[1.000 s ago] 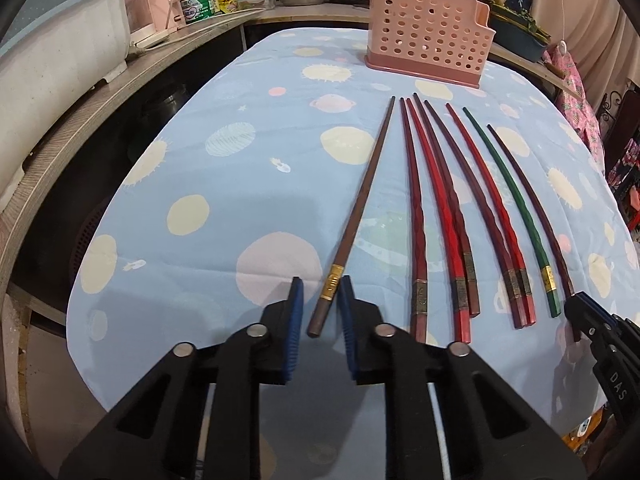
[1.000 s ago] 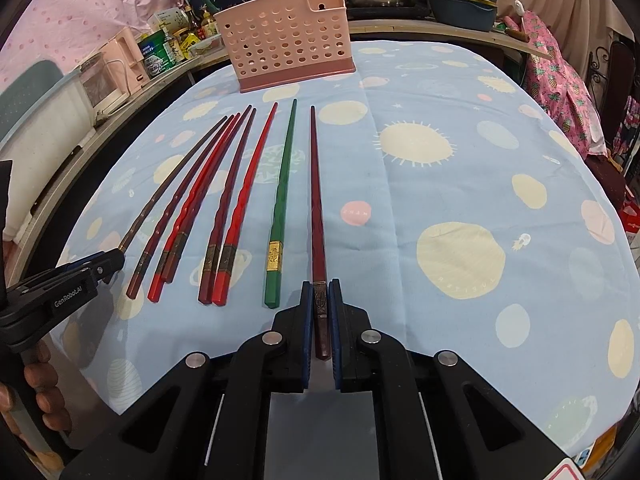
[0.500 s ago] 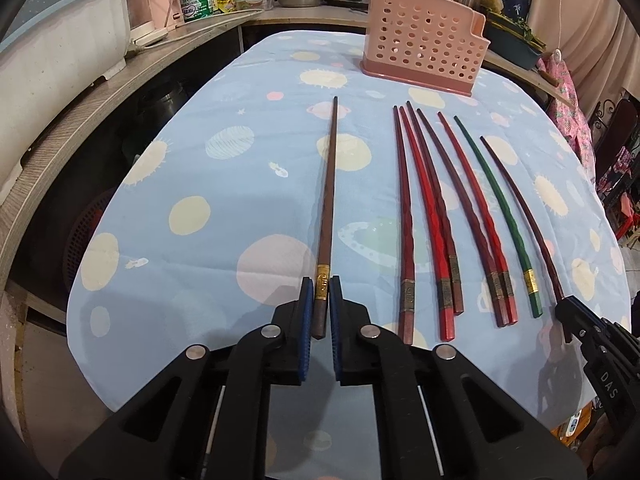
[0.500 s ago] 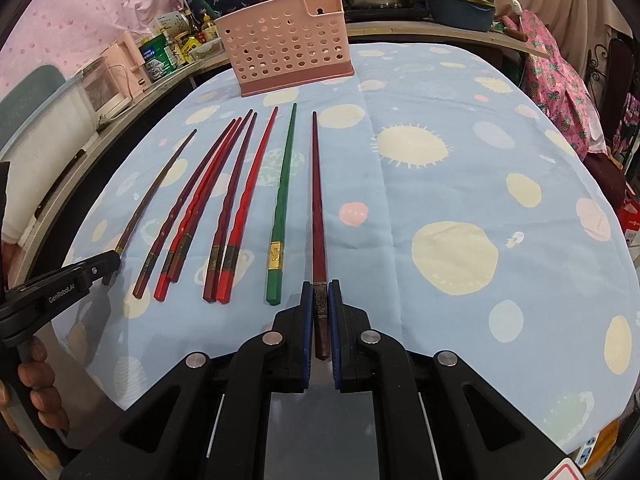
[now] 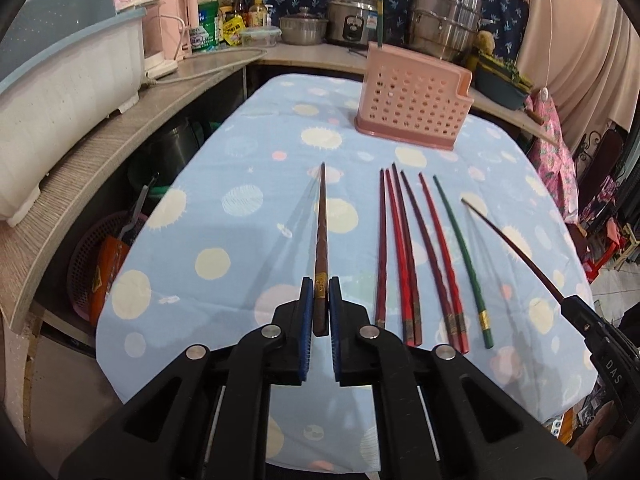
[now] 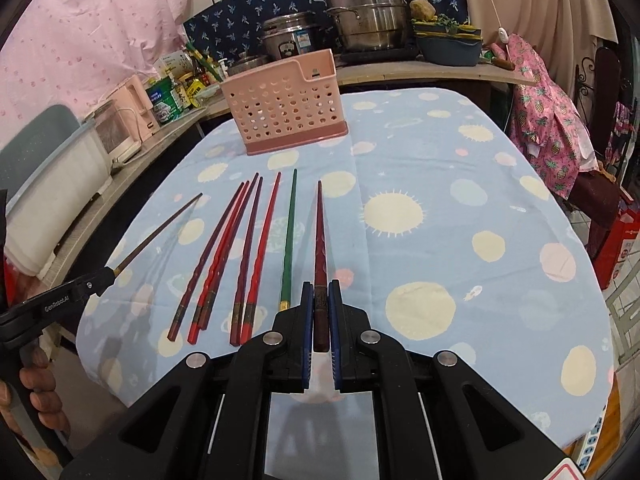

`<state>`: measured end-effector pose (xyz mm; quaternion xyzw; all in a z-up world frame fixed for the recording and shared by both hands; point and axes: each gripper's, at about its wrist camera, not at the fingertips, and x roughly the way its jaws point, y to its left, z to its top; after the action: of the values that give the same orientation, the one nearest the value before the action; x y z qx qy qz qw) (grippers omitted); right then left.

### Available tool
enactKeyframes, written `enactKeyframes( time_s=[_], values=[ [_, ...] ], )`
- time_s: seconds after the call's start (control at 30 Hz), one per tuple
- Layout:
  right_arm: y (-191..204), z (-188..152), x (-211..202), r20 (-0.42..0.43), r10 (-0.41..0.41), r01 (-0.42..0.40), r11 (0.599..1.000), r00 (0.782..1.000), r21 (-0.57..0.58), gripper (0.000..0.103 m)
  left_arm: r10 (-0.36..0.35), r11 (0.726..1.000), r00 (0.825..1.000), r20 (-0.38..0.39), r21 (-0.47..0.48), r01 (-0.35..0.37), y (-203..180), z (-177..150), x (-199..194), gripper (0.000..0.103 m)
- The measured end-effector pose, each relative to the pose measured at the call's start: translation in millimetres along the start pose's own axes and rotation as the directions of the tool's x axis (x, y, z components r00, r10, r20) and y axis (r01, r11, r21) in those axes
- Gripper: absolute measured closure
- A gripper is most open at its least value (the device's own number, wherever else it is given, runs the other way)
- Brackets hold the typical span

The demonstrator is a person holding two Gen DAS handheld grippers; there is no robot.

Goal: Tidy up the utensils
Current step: 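Lift both held chopsticks and carry them over the pink basket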

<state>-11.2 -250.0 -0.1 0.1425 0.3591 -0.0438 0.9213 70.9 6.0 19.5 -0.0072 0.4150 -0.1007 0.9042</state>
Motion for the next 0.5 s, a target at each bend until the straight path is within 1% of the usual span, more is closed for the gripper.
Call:
enactKeyframes(
  time_s=[0.13,0.3,0.5],
  values=[
    [-3,18,-16,0.056,0.007,-0.007,1.000,0.998,0.005,0.096,-0.007,1.000,0.999,0.036,-0.008,0.007,2,13,-15,0.096],
    [-6,48,-32,0.129,0.008,-0.008,1.000,0.992,-0.004,0.096,-0.015,1.000,0.996,0.086,-0.012,0.016,3,37,-32,0.096],
    [-13,89,-43,0.200,0.019,-0.020,1.000,0.980,0.003,0.096,-0.031,0.999,0.989,0.147,-0.003,0.032,-2,78,-49,0.096]
  ],
)
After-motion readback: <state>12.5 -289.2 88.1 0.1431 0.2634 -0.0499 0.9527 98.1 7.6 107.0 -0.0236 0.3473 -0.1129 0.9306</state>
